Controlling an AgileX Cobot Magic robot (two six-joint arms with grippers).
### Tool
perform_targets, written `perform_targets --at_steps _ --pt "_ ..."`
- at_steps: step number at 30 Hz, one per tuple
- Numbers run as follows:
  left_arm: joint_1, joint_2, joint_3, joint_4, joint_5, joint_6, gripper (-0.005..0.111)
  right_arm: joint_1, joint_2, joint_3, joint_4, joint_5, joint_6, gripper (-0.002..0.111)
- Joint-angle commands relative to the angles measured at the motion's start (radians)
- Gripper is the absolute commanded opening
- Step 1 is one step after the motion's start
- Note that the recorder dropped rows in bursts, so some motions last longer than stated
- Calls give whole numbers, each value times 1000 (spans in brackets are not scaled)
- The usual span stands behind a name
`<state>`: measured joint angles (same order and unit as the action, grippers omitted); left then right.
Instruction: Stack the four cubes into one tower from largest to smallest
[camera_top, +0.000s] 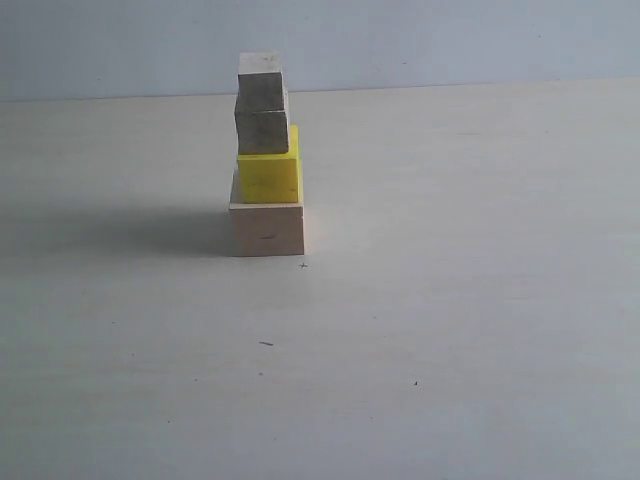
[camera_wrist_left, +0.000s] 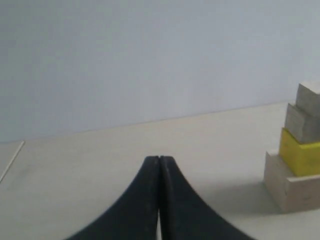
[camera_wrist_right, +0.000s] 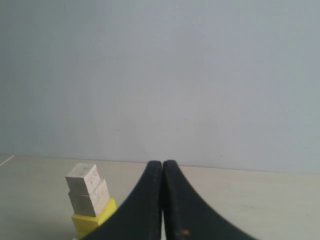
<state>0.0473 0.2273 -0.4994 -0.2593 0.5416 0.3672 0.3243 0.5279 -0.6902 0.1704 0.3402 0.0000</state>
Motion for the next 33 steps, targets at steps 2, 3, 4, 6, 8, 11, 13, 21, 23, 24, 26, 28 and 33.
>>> perform_targets --at_steps 2,3,4,6,8,11,13,21,23,24,26,28,33 --pt "83 -102 54 -20 -17 -12 0 2 -4 7 2 -2 0 0" --pt "89 -122 77 -22 -26 -12 0 2 -4 7 2 -2 0 0" --pt "91 -143 103 -26 -38 -12 0 2 -4 7 2 -2 0 0" --pt "92 -182 149 -41 -65 -12 0 2 -4 7 2 -2 0 0" --pt "92 -225 192 -64 -93 -12 0 2 -4 7 2 -2 0 0" --pt "92 -227 244 -95 -139 -12 0 2 -4 7 2 -2 0 0" --pt "92 -227 264 -122 -141 -12 0 2 -4 7 2 2 0 0" --pt "92 -227 352 -168 -201 -12 0 2 -4 7 2 3 0 0" --pt "92 -227 387 -196 -246 -12 0 2 -4 7 2 3 0 0" --pt "92 -227 407 -204 -266 -13 0 2 -4 7 2 3 0 0" --pt "78 -227 444 -166 -288 -52 0 2 -4 7 2 3 0 0" --pt "48 -227 470 -51 -288 -156 0 2 -4 7 2 3 0 0" --pt "-4 -227 499 152 -288 -356 0 2 -4 7 2 3 0 0"
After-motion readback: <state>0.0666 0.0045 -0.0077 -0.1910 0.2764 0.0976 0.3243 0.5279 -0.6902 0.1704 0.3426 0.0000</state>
